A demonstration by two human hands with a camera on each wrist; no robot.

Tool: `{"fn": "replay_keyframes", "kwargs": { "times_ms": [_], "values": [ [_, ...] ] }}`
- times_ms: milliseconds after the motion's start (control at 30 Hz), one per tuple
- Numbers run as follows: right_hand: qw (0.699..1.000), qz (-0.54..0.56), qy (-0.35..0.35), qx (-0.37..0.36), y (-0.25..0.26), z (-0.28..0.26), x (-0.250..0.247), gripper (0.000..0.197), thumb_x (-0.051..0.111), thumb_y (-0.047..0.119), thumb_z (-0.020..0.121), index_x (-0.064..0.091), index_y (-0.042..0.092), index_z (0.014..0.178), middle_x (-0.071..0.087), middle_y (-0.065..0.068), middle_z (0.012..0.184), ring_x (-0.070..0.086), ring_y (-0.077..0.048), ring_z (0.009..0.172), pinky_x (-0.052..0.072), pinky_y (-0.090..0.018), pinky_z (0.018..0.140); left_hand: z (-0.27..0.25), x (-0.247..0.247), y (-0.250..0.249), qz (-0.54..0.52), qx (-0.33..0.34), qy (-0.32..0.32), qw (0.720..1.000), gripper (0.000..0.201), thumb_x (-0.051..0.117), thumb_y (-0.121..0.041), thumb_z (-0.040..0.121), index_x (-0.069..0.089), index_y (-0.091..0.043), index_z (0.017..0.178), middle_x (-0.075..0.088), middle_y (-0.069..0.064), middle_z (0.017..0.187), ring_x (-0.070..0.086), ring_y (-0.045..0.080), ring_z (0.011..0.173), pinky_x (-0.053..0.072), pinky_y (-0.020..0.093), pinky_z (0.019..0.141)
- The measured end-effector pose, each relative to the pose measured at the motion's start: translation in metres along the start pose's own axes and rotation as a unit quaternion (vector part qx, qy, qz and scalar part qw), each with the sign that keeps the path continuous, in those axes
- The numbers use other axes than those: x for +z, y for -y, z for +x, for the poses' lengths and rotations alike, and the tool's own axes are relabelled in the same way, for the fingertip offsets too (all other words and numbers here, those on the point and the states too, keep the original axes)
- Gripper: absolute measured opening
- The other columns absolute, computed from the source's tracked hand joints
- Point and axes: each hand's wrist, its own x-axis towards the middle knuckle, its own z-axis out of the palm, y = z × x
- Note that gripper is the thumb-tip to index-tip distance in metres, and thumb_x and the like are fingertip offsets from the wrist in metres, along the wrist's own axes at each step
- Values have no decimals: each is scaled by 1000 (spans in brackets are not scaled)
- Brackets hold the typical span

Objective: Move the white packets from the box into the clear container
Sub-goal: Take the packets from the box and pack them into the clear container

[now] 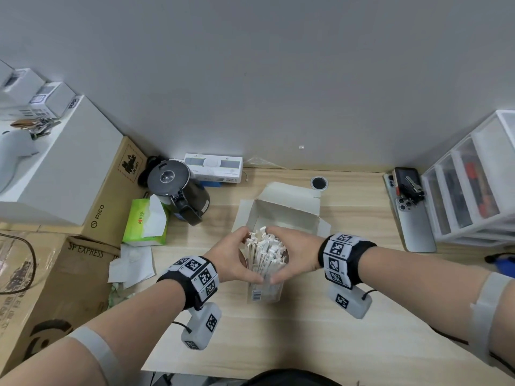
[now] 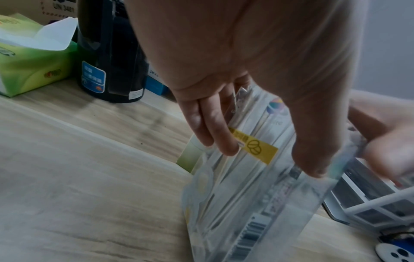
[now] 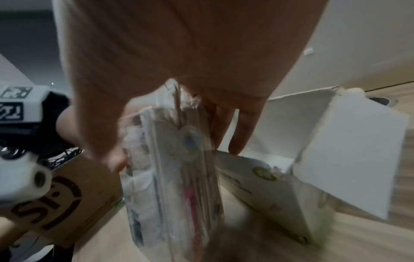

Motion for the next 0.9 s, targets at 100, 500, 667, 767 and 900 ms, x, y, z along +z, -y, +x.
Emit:
{"fn": "replay_keyframes", "kwargs": {
  "times_ms": [100, 500, 667, 767, 900],
  "values": [
    [999, -23, -37, -5, -8, -7, 5, 85, 86, 45, 64, 40, 24, 132, 53, 16, 108, 55, -7, 97, 43, -21, 81, 4, 5, -5, 32, 8, 29, 999, 87, 100, -30, 49, 50, -28, 120, 67, -3, 109, 74, 20, 73, 60, 33, 61],
    [992, 36, -117, 32, -43, -78, -14, 88, 87, 49, 59, 44, 27, 132, 58, 16, 121, 58, -2, 107, 48, -25, 96, 33, 38, -67, 94, 105, 122, 982, 114, 96, -46, 54, 34, -31, 147, 60, -11, 128, 65, 8, 110, 55, 33, 94],
    [990, -80, -93, 72, -60, -123, -47, 93, 83, 49, 65, 36, 23, 141, 53, 11, 124, 50, -4, 106, 41, -18, 92, 58, 75, -112, 160, 134, 156, 965, 100, 92, -53, 61, 42, -25, 142, 63, -11, 123, 62, 7, 108, 53, 31, 96],
    [978, -152, -80, 120, -87, -134, -71, 86, 78, 60, 59, 41, 29, 130, 54, 4, 114, 52, -15, 106, 48, -32, 92, 87, 101, -133, 220, 148, 138, 954, 108, 81, -70, 56, 41, -21, 143, 60, -2, 128, 59, 16, 112, 52, 39, 97],
    [957, -205, -119, 165, -122, -129, -95, 84, 69, 69, 52, 40, 35, 123, 53, 7, 106, 43, -14, 97, 49, -37, 87, 127, 115, -161, 291, 121, 98, 944, 102, 81, -63, 61, 36, -23, 143, 55, 3, 114, 56, 20, 99, 52, 34, 84]
  ]
}}
